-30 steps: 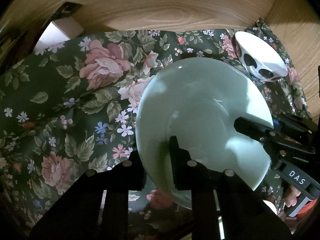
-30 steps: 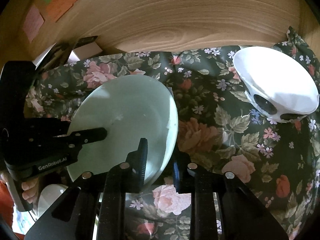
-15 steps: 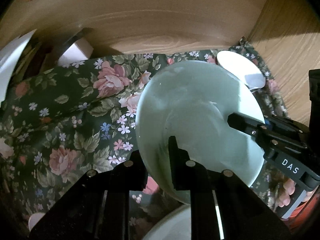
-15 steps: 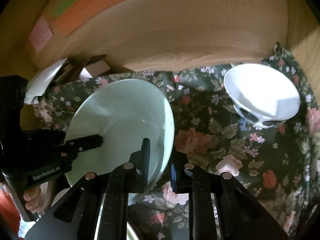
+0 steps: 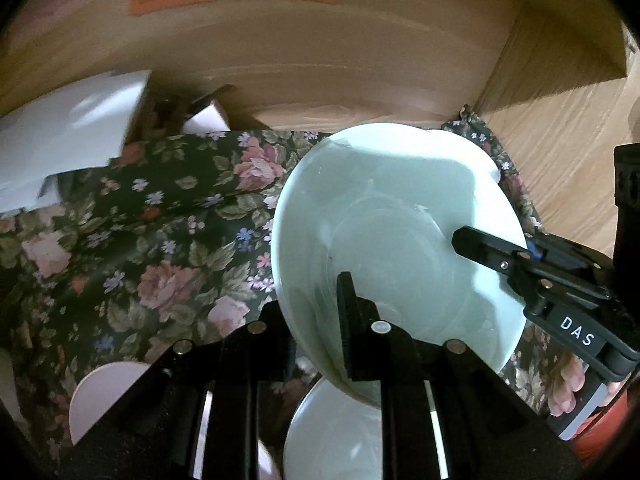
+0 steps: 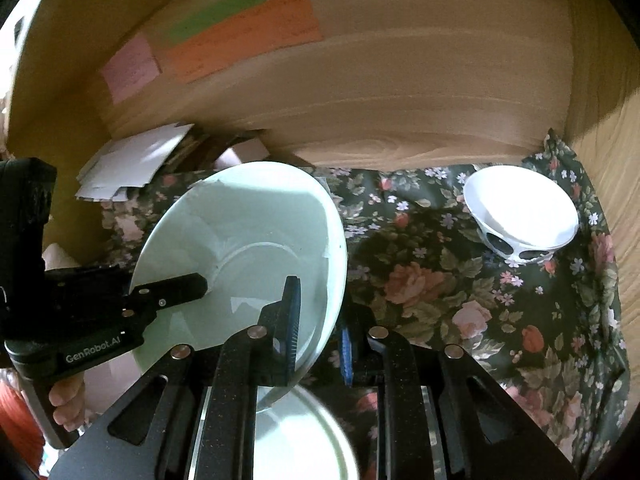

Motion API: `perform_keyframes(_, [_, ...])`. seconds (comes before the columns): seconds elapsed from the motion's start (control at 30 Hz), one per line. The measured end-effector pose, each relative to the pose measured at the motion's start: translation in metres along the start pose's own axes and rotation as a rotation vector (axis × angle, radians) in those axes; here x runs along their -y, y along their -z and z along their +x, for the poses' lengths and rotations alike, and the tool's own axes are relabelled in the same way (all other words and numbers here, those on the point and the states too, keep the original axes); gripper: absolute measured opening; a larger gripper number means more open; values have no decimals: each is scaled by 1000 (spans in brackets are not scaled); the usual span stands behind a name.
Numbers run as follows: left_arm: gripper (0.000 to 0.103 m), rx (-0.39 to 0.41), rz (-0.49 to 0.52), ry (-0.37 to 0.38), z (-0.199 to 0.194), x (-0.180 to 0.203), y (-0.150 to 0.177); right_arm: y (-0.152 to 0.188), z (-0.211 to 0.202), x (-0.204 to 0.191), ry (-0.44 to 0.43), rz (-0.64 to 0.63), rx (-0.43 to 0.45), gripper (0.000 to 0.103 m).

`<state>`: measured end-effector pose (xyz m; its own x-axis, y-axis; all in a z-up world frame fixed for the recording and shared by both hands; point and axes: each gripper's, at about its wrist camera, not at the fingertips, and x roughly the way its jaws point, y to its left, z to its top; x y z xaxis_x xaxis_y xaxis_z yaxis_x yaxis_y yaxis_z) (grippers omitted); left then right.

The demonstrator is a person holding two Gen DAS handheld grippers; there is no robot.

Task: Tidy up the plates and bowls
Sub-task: 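Lower the mint-green bowl into the pale pink bowl with both grippers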

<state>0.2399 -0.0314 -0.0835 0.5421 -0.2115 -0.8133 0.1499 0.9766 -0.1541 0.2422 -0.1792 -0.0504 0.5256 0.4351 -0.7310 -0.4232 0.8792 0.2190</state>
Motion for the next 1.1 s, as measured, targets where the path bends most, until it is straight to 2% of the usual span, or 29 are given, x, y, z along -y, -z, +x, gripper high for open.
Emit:
perform_keyframes(0.43, [17, 62, -43, -32, -51, -24, 36, 13, -15, -50, -38, -65, 33, 15])
perform_keyframes(0.73, [17, 94, -83, -94, -80, -48, 63, 24, -5, -82, -96, -106, 28, 15])
perform_keyframes(0.87, [17, 107, -101, -131, -89, -56, 77, 29, -2, -94, -120, -121, 27, 15])
perform_keyframes(1.1, [17, 99, -169, -146, -93, -75, 100, 41, 8, -113, -160, -146, 3, 15])
